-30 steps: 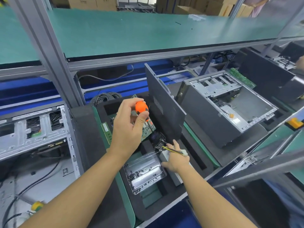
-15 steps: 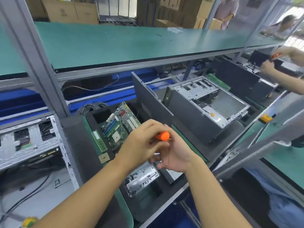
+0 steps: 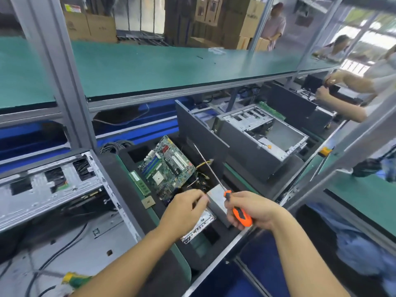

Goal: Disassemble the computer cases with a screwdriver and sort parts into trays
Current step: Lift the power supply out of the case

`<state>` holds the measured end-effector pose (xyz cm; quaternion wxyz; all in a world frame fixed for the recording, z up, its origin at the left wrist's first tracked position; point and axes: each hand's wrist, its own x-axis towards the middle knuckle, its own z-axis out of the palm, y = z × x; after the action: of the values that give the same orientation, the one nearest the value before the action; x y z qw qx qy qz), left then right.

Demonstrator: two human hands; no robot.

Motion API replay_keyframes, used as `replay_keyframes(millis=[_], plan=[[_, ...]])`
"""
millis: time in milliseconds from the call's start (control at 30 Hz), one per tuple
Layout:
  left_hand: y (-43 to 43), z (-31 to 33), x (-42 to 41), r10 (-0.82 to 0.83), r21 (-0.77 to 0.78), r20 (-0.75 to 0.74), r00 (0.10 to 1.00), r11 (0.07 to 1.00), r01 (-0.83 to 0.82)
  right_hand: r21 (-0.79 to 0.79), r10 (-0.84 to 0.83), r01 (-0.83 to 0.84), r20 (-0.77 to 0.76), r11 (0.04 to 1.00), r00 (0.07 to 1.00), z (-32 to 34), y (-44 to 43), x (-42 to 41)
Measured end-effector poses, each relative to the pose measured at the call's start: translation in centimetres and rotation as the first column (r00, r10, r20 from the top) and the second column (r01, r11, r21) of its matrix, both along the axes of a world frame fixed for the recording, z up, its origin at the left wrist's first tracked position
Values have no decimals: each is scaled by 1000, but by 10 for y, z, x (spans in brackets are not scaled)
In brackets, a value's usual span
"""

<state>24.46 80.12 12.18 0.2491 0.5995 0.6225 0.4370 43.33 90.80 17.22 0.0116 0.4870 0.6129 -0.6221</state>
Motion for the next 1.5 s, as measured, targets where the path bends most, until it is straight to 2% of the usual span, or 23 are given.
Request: replay_keyframes(millis=[67,100,233,400,567,667,833,933,1000,1133,1333,1433,1500], plan=[[-3,-13,-5,14,-228,83,996,974,5,124,1,-17,127,992,992,-6,-8,9],[-4,-17,-6,23,-289,111,994,957,10,191,-20,-14,175,981,984,-12,-10,15],[-7,-29,-2,28,-404,136,990,914,29,328,-162,88,207,941,965,-37,-16,46],[1,-39,8,-46,-551,52,998,832,67,410,-332,206,263,889,906,-70,1,88],[14,-49,6,-32,-623,55,998,780,59,450,-443,243,420,859,792,-90,37,124],[28,-56,3,11,-619,25,1000,785,6,494,-439,157,529,855,726,-101,62,121],[47,-67,7,41,-650,17,999,760,-21,508,-446,110,609,854,656,-115,89,104],[54,-72,9,24,-658,28,999,753,0,464,-344,20,627,886,699,-124,98,107],[58,-76,11,18,-660,34,999,751,9,470,-326,37,550,882,769,-132,102,106],[67,-80,17,17,-671,25,1000,741,4,530,-297,11,459,848,837,-138,116,85],[76,-92,13,62,-689,62,996,725,-2,573,-193,-99,428,814,883,-152,150,36],[72,-95,8,103,-699,111,989,715,4,538,-148,-159,483,828,863,-166,158,20],[69,-97,3,97,-709,108,989,705,9,499,-156,-141,506,855,848,-174,159,16]])
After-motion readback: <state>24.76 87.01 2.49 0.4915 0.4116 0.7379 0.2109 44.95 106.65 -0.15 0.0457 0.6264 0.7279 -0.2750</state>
